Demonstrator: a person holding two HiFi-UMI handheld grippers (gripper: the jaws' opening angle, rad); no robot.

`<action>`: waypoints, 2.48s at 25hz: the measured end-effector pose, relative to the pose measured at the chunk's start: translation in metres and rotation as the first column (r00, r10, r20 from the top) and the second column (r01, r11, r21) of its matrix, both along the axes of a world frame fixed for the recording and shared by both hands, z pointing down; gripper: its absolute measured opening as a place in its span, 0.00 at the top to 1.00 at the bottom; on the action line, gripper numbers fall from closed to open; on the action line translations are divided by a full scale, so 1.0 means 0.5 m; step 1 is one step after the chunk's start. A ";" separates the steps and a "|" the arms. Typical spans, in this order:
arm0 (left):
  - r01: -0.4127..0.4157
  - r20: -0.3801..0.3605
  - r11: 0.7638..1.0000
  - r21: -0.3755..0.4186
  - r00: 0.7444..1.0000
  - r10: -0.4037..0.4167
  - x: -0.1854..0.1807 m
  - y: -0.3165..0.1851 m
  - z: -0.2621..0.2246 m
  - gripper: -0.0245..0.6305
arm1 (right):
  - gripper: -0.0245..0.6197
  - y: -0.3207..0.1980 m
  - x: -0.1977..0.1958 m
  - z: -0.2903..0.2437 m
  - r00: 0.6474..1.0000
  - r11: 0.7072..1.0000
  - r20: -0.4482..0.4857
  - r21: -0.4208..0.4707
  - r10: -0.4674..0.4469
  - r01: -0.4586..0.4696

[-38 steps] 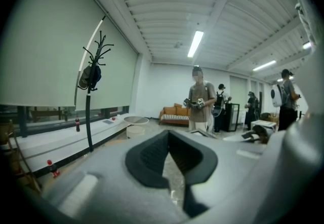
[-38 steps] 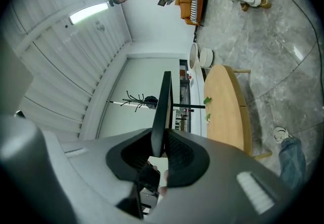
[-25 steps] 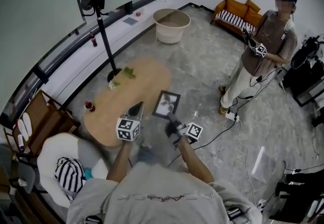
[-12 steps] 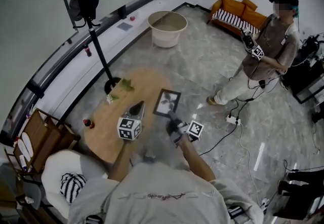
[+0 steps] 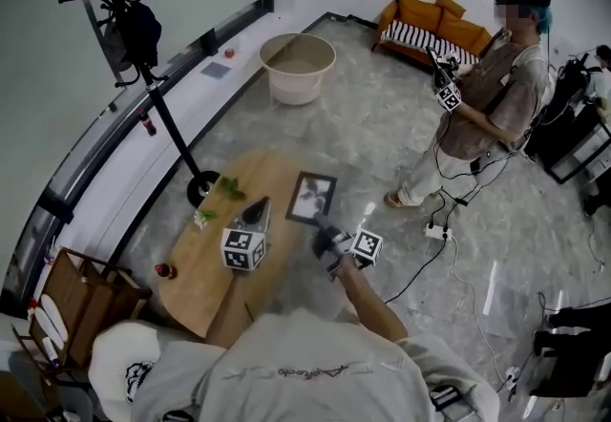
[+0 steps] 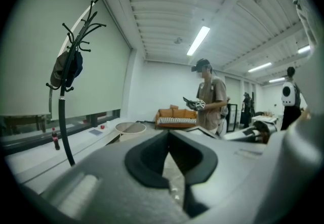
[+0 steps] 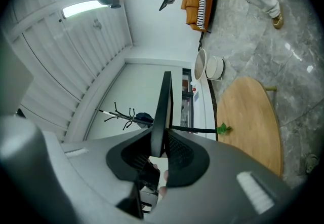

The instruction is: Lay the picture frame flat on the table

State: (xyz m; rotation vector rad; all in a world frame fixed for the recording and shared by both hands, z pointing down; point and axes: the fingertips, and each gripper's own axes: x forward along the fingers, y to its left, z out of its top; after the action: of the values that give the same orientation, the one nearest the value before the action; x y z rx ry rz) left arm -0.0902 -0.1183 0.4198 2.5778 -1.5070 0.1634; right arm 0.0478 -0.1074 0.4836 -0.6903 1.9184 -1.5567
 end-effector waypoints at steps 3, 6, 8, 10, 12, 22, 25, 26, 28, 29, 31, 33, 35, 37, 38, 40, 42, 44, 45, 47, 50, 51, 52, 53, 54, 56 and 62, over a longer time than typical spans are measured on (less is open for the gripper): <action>-0.007 0.005 1.000 0.000 1.000 0.007 -0.020 -0.042 0.002 0.96 | 0.85 -0.043 -0.018 0.004 1.000 1.000 -0.005 0.000 0.011 -0.011; -0.014 0.009 1.000 -0.007 1.000 0.014 -0.043 -0.076 0.010 0.96 | 0.85 -0.074 -0.040 0.010 1.000 1.000 -0.015 0.000 0.017 -0.017; -0.017 0.012 1.000 -0.006 1.000 0.018 -0.055 -0.099 0.013 0.96 | 0.85 -0.094 -0.051 0.011 1.000 1.000 -0.016 -0.003 0.021 -0.021; -0.022 0.017 1.000 -0.003 1.000 0.022 -0.065 -0.120 0.013 0.96 | 0.85 -0.114 -0.060 0.012 0.999 1.000 -0.014 -0.006 0.029 -0.029; -0.026 0.023 1.000 -0.001 0.999 0.026 -0.076 -0.135 0.015 0.96 | 0.85 -0.128 -0.069 0.015 0.999 0.999 -0.018 -0.005 0.034 -0.034; -0.042 0.027 0.999 -0.005 0.999 0.043 -0.078 -0.147 0.031 0.96 | 0.85 -0.130 -0.060 0.033 0.998 0.998 -0.019 -0.007 0.061 -0.062; -0.047 0.034 0.999 -0.005 0.998 0.047 -0.072 -0.143 0.032 0.96 | 0.85 -0.125 -0.054 0.032 0.998 0.998 -0.013 -0.011 0.066 -0.066; -0.046 0.035 0.999 -0.004 0.998 0.046 -0.070 -0.143 0.033 0.96 | 0.85 -0.124 -0.054 0.032 0.998 0.998 -0.011 -0.013 0.065 -0.065; -0.042 0.038 0.999 -0.006 0.998 0.043 -0.069 -0.143 0.035 0.96 | 0.85 -0.125 -0.053 0.030 0.998 0.998 -0.001 -0.015 0.061 -0.061; -0.041 0.041 0.999 -0.008 0.998 0.041 -0.068 -0.144 0.036 0.96 | 0.85 -0.127 -0.052 0.029 0.998 0.998 0.004 -0.015 0.059 -0.058; -0.036 0.044 0.999 -0.012 0.998 0.036 -0.065 -0.148 0.037 0.96 | 0.85 -0.133 -0.047 0.031 0.999 0.998 0.004 -0.022 0.053 -0.053; -0.025 0.046 1.000 -0.017 0.999 0.025 -0.061 -0.154 0.037 0.96 | 0.85 -0.142 -0.040 0.033 0.999 0.999 -0.002 -0.034 0.043 -0.043; -0.012 0.045 1.000 -0.022 0.999 0.013 -0.051 -0.167 0.036 0.96 | 0.85 -0.157 -0.026 0.036 0.999 0.998 -0.008 -0.045 0.035 -0.036; -0.004 0.041 1.000 -0.026 0.999 0.005 -0.037 -0.184 0.039 0.96 | 0.85 -0.176 -0.008 0.038 0.999 0.998 -0.010 -0.049 0.030 -0.031; -0.001 0.039 1.000 -0.029 0.999 0.002 -0.031 -0.194 0.042 0.96 | 0.85 -0.187 -0.002 0.039 1.000 0.998 -0.009 -0.048 0.027 -0.028; 0.009 0.034 0.999 -0.037 0.999 -0.008 -0.025 -0.213 0.049 0.96 | 0.85 -0.211 0.006 0.041 1.000 0.999 -0.009 -0.041 0.018 -0.019; 0.023 0.028 0.999 -0.048 0.999 -0.021 -0.024 -0.233 0.059 0.96 | 0.85 -0.232 0.012 0.046 1.000 0.999 -0.005 -0.040 0.008 -0.008; 0.039 0.024 0.998 -0.058 0.999 -0.038 -0.021 -0.252 0.067 0.96 | 0.85 -0.253 0.022 0.055 1.000 0.999 -0.006 -0.046 -0.001 0.001; 0.049 0.022 0.997 -0.062 0.999 -0.048 -0.020 -0.262 0.071 0.96 | 0.85 -0.265 0.028 0.060 1.000 0.999 -0.009 -0.050 -0.006 0.005; 0.065 0.022 0.996 -0.067 0.998 -0.064 -0.018 -0.286 0.077 0.96 | 0.85 -0.289 0.039 0.070 1.000 0.998 -0.010 -0.055 -0.016 0.016; 0.085 0.030 0.993 -0.082 0.996 -0.083 -0.015 -0.319 0.096 0.96 | 0.85 -0.328 0.049 0.085 0.999 0.998 -0.009 -0.060 -0.032 0.032; 0.093 0.033 0.992 -0.088 0.995 -0.090 -0.014 -0.327 0.104 0.96 | 0.85 -0.340 0.051 0.091 0.999 0.997 -0.007 -0.063 -0.039 0.039; 0.101 0.035 0.990 -0.096 0.995 -0.098 -0.013 -0.334 0.113 0.96 | 0.85 -0.350 0.052 0.097 0.999 0.997 -0.003 -0.067 -0.047 0.047; 0.108 0.037 0.989 -0.104 0.994 -0.105 -0.010 -0.341 0.123 0.96 | 0.85 -0.360 0.054 0.104 0.998 0.996 0.000 -0.072 -0.055 0.055; 0.114 0.039 0.987 -0.112 0.993 -0.110 -0.007 -0.348 0.133 0.96 | 0.85 -0.370 0.056 0.112 0.998 0.995 0.002 -0.078 -0.063 0.063; 0.124 0.041 0.984 -0.126 0.992 -0.120 0.000 -0.361 0.151 0.96 | 0.85 -0.391 0.061 0.125 0.997 0.993 0.007 -0.084 -0.077 0.078; 0.161 0.054 0.974 -0.156 0.987 -0.154 0.009 -0.390 0.202 0.96 | 0.85 -0.439 0.070 0.185 0.993 0.988 0.011 -0.109 -0.113 0.114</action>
State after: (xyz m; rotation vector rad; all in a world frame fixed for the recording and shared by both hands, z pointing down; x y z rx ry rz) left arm -0.0854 -0.3132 0.5205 2.3334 -1.6330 0.3071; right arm 0.0831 -0.3267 0.5760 -0.6316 1.9095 -1.7430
